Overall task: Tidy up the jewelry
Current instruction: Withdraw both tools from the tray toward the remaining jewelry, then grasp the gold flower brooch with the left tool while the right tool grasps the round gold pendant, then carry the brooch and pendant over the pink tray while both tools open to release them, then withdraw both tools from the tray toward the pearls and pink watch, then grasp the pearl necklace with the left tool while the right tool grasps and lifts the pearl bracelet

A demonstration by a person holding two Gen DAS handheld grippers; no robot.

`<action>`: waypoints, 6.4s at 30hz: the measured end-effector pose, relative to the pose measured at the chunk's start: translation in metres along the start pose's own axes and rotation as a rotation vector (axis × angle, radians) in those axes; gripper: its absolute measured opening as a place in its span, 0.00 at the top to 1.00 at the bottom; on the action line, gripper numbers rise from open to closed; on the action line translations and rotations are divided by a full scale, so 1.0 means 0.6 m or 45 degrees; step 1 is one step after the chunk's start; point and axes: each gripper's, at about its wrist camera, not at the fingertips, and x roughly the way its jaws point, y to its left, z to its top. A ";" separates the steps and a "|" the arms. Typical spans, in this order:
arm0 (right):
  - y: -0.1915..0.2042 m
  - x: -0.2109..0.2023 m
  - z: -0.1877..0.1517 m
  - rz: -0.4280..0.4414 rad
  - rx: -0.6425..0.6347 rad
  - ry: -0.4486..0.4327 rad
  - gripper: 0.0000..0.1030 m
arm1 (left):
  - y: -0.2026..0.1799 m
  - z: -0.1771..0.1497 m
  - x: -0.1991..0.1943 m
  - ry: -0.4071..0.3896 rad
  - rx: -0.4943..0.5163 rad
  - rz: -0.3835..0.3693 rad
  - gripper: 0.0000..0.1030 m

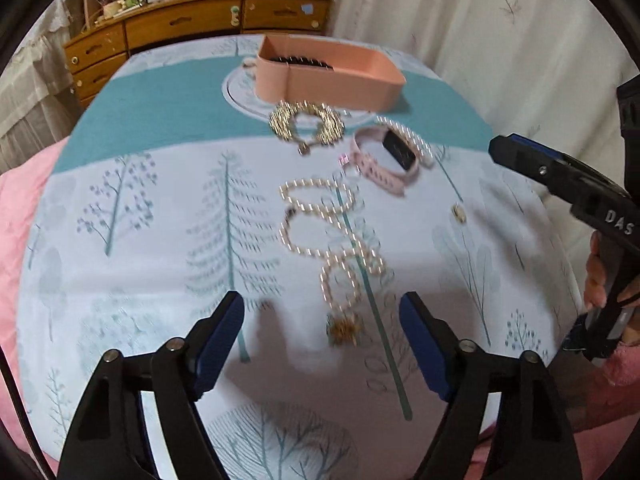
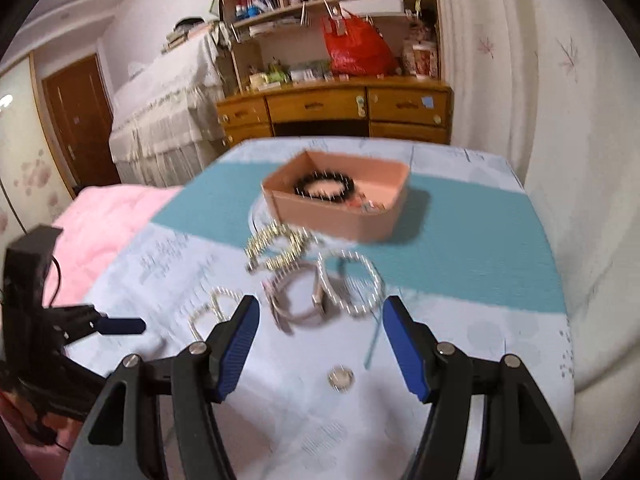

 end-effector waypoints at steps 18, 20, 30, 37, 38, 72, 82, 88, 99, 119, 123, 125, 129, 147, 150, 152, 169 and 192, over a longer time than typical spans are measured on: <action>0.001 0.078 -0.064 -0.009 0.009 0.236 0.59 | -0.019 -0.018 0.016 0.041 -0.002 -0.017 0.78; 0.008 0.079 -0.067 -0.046 -0.035 0.239 0.61 | -0.022 -0.018 0.017 0.045 0.002 -0.017 0.82; 0.003 0.075 -0.069 -0.104 -0.100 0.220 0.83 | -0.031 -0.013 0.024 0.054 0.039 -0.004 0.83; 0.000 0.077 -0.065 -0.107 -0.095 0.232 0.84 | -0.034 -0.005 0.014 0.040 0.073 0.036 0.83; -0.006 0.076 -0.064 -0.083 -0.072 0.236 0.84 | -0.034 -0.004 0.011 0.035 0.073 0.037 0.83; -0.035 0.075 0.166 0.200 0.141 0.012 0.88 | 0.006 0.267 -0.037 -0.206 0.124 0.039 0.82; -0.076 0.127 0.220 0.179 0.178 -0.005 0.88 | 0.001 0.374 0.016 -0.248 0.131 0.004 0.82; -0.096 0.154 0.228 0.220 0.214 0.001 0.88 | -0.005 0.406 0.044 -0.245 0.130 0.021 0.58; -0.102 0.144 0.226 0.207 0.232 0.018 0.71 | 0.002 0.400 0.027 -0.241 0.099 0.061 0.35; -0.080 0.122 0.147 0.330 0.354 0.184 0.71 | -0.013 0.201 0.019 -0.003 0.155 0.111 0.19; -0.074 0.132 0.120 0.324 0.375 0.233 0.71 | -0.026 0.153 0.041 0.044 0.200 0.108 0.19; -0.070 0.141 0.107 0.316 0.385 0.266 0.71 | -0.031 0.128 0.052 0.056 0.214 0.118 0.19; -0.063 0.152 0.099 0.298 0.383 0.288 0.72 | -0.030 0.105 0.067 0.082 0.196 0.114 0.19; -0.067 0.204 0.061 0.255 0.388 0.398 0.72 | -0.024 0.080 0.082 0.060 0.156 0.173 0.24; -0.071 0.210 0.057 0.257 0.398 0.399 0.82 | -0.031 0.080 0.078 0.058 0.146 0.175 0.40; -0.074 0.213 0.055 0.280 0.411 0.393 0.84 | -0.038 0.078 0.074 0.047 0.155 0.169 0.58; -0.083 0.198 0.060 0.314 0.445 0.350 0.90 | -0.009 0.084 0.057 0.102 -0.022 0.070 0.96; -0.083 0.195 0.060 0.357 0.460 0.341 0.93 | -0.008 0.093 0.069 0.157 -0.028 0.021 0.73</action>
